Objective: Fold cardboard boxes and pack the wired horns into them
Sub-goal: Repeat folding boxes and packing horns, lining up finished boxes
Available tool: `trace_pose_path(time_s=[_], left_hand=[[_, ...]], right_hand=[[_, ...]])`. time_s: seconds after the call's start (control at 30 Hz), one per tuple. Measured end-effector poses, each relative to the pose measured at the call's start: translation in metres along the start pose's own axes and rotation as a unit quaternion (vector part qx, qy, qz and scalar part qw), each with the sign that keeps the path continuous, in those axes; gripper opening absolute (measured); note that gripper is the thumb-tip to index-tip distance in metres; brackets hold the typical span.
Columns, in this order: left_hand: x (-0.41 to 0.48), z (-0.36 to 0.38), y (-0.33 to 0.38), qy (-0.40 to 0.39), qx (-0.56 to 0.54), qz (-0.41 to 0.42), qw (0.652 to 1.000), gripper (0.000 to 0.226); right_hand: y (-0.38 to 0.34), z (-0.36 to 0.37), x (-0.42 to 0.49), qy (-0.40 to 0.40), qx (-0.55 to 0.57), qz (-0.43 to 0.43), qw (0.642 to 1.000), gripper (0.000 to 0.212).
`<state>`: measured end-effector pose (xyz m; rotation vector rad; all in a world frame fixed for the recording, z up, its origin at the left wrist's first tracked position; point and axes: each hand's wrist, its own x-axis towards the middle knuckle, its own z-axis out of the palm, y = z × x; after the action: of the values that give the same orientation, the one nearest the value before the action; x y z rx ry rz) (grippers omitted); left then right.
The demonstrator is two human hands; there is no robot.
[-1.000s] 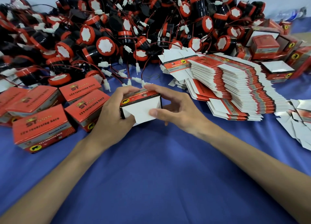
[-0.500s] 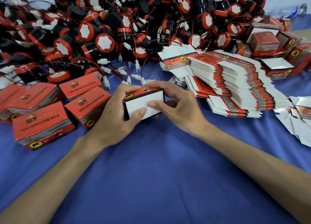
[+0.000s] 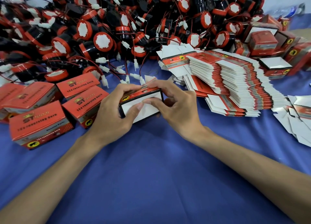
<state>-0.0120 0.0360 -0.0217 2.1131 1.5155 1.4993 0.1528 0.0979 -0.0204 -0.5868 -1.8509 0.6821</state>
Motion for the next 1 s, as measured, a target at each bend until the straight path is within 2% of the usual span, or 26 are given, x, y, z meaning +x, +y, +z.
trace_pose_path(time_s=[0.23, 0.37, 0.43, 0.53, 0.63, 0.8, 1.0], left_hand=[[0.000, 0.001, 0.001, 0.009, 0.032, 0.002, 0.999, 0.042], [-0.002, 0.003, 0.000, 0.014, 0.073, -0.001, 0.997, 0.036], [-0.002, 0.003, 0.001, 0.015, 0.058, -0.014, 0.998, 0.029], [-0.001, 0.001, 0.004, 0.042, 0.001, -0.054, 0.998, 0.026], [0.001, -0.001, 0.006, 0.039, -0.052, -0.101, 0.993, 0.026], [0.002, -0.007, 0.009, -0.004, -0.097, -0.080, 0.992, 0.038], [0.000, -0.002, 0.013, 0.024, -0.121, -0.095, 0.988, 0.038]], right_hand=[[0.001, 0.002, 0.000, 0.040, -0.101, -0.123, 0.987, 0.021], [0.000, 0.003, 0.000, 0.045, -0.136, -0.160, 0.977, 0.022], [-0.005, 0.001, 0.002, 0.039, -0.103, -0.136, 0.985, 0.031], [-0.012, -0.003, 0.005, -0.001, -0.001, 0.006, 1.000, 0.057], [-0.013, -0.002, 0.004, -0.065, 0.059, 0.128, 0.988, 0.059], [-0.010, -0.003, 0.005, -0.071, 0.083, 0.156, 0.982, 0.051], [-0.007, -0.003, 0.005, -0.057, 0.047, 0.114, 0.991, 0.047]])
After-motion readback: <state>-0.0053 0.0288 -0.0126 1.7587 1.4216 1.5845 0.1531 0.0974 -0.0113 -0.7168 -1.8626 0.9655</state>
